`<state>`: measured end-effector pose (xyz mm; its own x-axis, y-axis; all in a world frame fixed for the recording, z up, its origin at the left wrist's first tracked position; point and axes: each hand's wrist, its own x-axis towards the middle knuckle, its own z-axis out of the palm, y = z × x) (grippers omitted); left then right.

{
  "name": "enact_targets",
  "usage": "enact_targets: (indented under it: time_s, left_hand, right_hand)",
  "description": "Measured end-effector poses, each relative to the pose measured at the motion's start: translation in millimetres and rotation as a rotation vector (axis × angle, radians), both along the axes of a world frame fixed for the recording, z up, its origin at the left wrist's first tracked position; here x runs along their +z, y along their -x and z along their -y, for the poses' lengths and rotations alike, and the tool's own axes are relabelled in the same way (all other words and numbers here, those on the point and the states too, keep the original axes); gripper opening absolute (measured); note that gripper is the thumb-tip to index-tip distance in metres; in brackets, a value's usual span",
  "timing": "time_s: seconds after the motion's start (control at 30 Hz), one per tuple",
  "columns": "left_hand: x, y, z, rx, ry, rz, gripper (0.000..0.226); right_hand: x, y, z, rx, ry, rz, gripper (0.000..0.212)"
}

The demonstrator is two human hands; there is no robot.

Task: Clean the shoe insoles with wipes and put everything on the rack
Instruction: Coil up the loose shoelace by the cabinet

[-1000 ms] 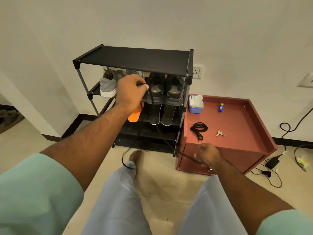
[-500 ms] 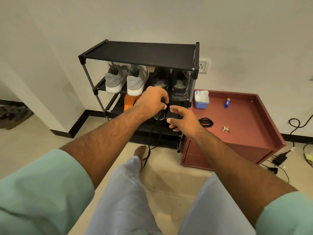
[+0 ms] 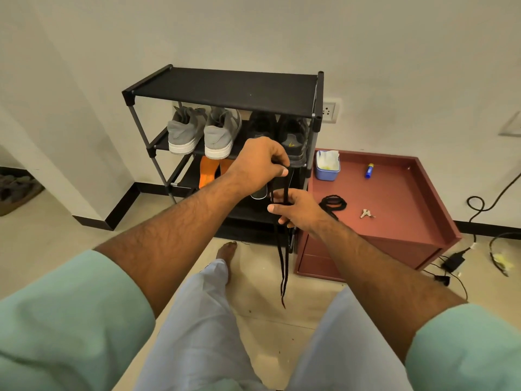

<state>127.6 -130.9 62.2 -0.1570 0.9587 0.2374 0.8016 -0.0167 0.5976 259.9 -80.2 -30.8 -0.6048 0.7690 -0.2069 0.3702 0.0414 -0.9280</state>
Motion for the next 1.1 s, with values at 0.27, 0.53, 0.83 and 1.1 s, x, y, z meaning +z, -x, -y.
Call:
enact_targets:
  time_s: [0.27, 0.53, 0.83, 1.1]
  left_hand:
    - [17.1, 9.3, -6.3, 0.141, -0.286, 0.515, 0.014]
    - [24.2, 76.7, 0.6, 0.539, -0.511, 0.798, 0.012]
    - [-111.9, 57.8, 40.8, 0.814, 0.1, 1.015, 0.058]
    - [-115.7, -36.9, 27.9, 0.051, 0.297, 1.105, 0.069]
  right_hand:
    - [-20.2, -24.5, 1.6, 0.049, 0.099, 0.069, 0.016]
    - [-32.1, -52.2, -7.1, -0.003, 0.083, 0.137, 0.016]
    - [0.9, -35.9, -17.2, 0.037, -0.028, 0.091, 0.012]
    - [23.4, -36.9, -14.1, 0.152, -0.172, 0.218, 0.026]
